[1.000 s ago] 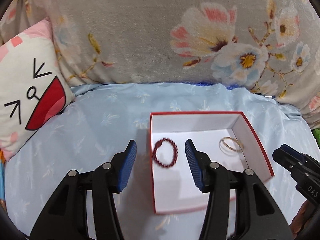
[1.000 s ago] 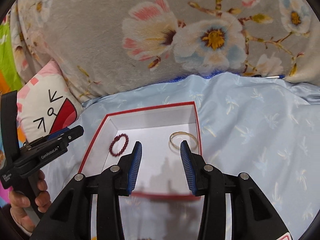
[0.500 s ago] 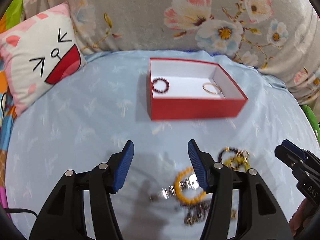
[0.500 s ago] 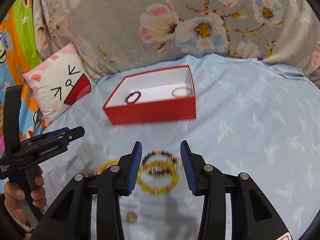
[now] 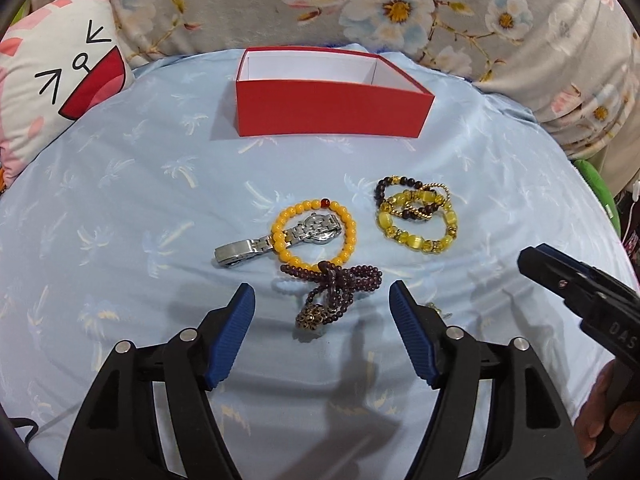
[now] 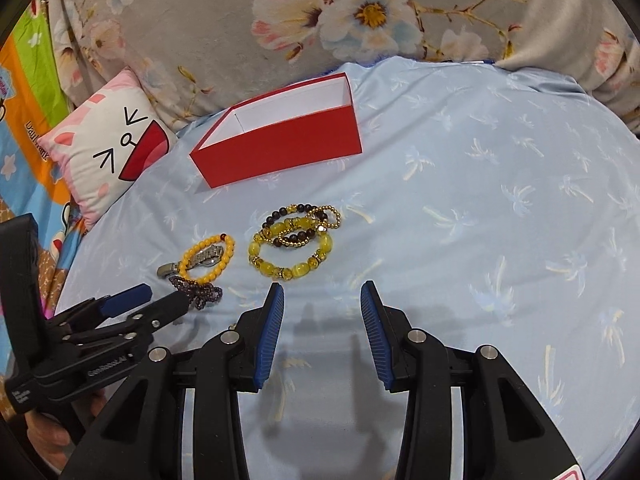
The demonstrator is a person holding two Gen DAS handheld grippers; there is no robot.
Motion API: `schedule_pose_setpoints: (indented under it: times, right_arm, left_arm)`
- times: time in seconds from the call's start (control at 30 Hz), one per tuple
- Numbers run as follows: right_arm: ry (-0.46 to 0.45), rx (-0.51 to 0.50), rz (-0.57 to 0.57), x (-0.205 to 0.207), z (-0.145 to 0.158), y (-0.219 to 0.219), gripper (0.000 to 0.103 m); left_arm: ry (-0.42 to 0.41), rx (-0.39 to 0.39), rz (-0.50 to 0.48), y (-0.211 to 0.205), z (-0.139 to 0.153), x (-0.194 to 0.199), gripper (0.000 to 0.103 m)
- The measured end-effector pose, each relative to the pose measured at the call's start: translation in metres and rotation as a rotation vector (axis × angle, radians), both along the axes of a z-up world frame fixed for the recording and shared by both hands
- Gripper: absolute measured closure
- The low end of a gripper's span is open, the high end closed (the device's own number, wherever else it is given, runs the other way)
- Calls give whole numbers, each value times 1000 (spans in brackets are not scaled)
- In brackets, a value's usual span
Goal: Organize jewelry
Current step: 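Withdraw both open tools from the box back toward the jewelry, then grasp the brown tassel bracelet with the left tool while the right grasps a yellow bead bracelet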
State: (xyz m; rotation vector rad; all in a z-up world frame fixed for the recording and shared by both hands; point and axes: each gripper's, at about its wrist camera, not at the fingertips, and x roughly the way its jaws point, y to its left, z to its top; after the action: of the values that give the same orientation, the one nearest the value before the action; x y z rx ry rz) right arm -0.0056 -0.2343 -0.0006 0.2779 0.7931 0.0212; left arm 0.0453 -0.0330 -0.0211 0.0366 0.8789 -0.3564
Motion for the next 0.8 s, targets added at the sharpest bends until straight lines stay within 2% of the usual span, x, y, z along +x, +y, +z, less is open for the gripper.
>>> schedule_pose_setpoints:
  times: [0.07, 0.1, 0.17, 0.37, 0.4, 0.6, 0.8]
  right_arm:
    - [4, 9, -1, 0, -1, -1, 63]
    - [5, 12, -1, 0, -2, -1, 63]
    - [6, 12, -1, 0, -2, -1, 63]
    - [18, 14, 3, 1, -7, 0, 63]
    - [21, 16, 4, 2, -8, 0, 63]
    - [30, 9, 13, 10, -9, 5, 63]
    - [43, 6, 16, 35, -14, 8, 63]
  left_arm:
    - [3, 14, -7, -4, -4, 2, 40]
    - [8, 14, -13, -5, -5, 3, 45]
    - [16, 18, -18, -7, -9, 5, 50]
    - [14, 33, -18, -8, -13, 6, 82]
    - [18, 24, -22, -7, -12, 7, 85]
    - [2, 8, -4, -1, -7, 6, 91]
    - [7, 9, 14, 3, -9, 9, 92]
